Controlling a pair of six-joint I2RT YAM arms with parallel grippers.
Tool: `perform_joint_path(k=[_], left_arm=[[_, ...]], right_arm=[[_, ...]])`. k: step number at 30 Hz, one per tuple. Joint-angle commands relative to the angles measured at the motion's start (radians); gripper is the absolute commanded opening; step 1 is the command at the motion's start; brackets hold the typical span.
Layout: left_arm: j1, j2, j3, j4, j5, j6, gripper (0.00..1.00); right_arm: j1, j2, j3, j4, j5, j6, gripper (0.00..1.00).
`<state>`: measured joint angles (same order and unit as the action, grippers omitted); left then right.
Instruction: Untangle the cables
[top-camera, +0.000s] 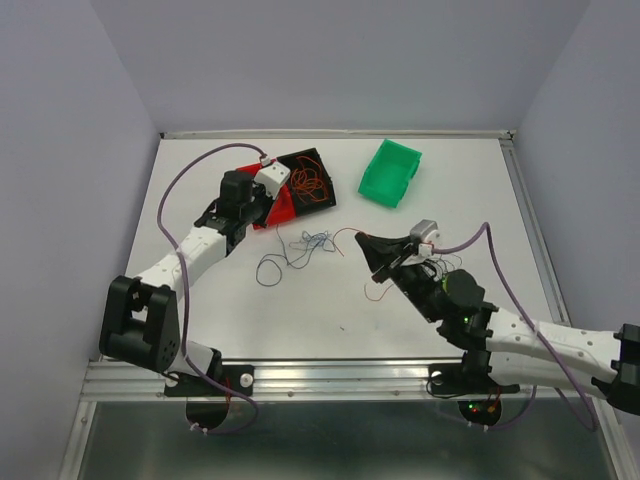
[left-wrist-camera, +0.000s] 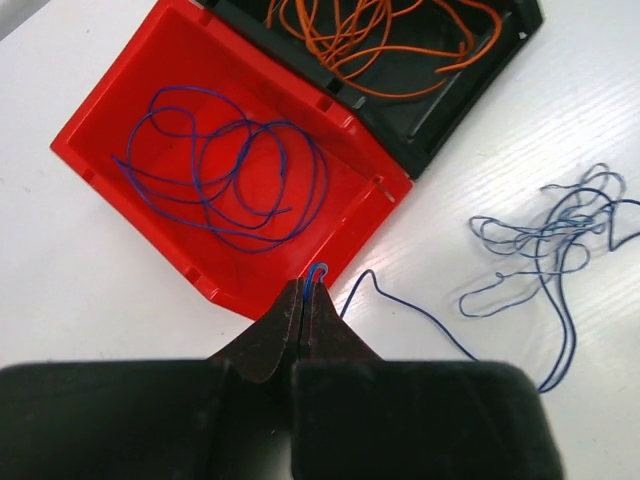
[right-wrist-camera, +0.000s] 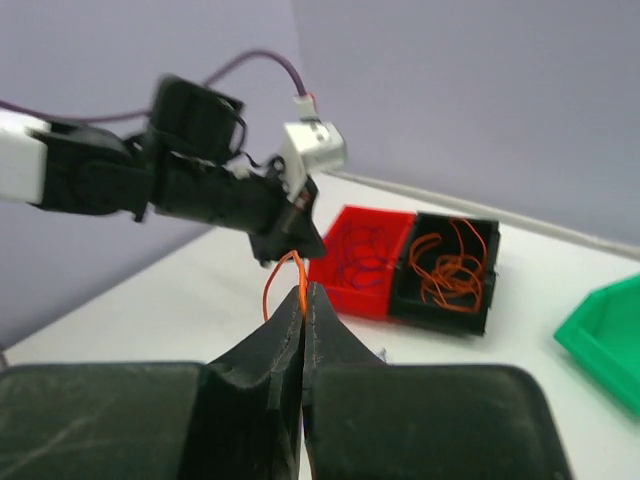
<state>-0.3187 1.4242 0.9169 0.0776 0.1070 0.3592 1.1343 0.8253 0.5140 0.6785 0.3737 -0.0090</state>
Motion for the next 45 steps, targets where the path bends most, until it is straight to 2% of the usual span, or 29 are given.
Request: perform_joint_path(k=[1,5,10,17,20,27,34,40,45], left_arm=[[-0.005,-0.090,0.027,-0.001,0.106,0.015,0.00],[-0.005,-0.148,0.001,0.008,0.011,-0.009,0.00],[-0.005,-0.192,-0.035,0.008,0.032,-0.002,0.00],[-0.005,-0.185,-0.038,0.014,-0.003,0.001,0.00],[-0.005,-0.170,-0.035,0.014,-0.006,0.001,0.00],[-0.005,-0.165,-0.035,0.017,-0.020,0.006,0.00],[-0.005,-0.168,-0.036,0.024,-0.032,0.000,0.00],[-0.005,-0.180,-0.043,0.033,-0.050,-0.005,0.00],[-0.005,-0.186,-0.046,0.036,-0.055,-0.005,0.00]], right_arm=[[0.005,0.121,0.089,-0.027,0.133,-0.016,0.00],[-0.010,0.240,0.175,0.018,0.104,-0.054,0.01],[-0.080,0.382,0.305,0.018,0.018,-0.042,0.00],[-0.260,0.575,0.540,0.013,-0.156,0.043,0.01],[-0.303,0.676,0.685,0.013,-0.206,0.070,0.01],[-0.412,0.897,0.906,0.062,-0.237,0.156,0.01],[-0.453,1.113,1.139,0.078,-0.253,0.199,0.01],[-0.472,1.250,1.201,0.150,-0.240,0.233,0.01],[-0.505,1.342,1.226,0.156,-0.275,0.325,0.01]])
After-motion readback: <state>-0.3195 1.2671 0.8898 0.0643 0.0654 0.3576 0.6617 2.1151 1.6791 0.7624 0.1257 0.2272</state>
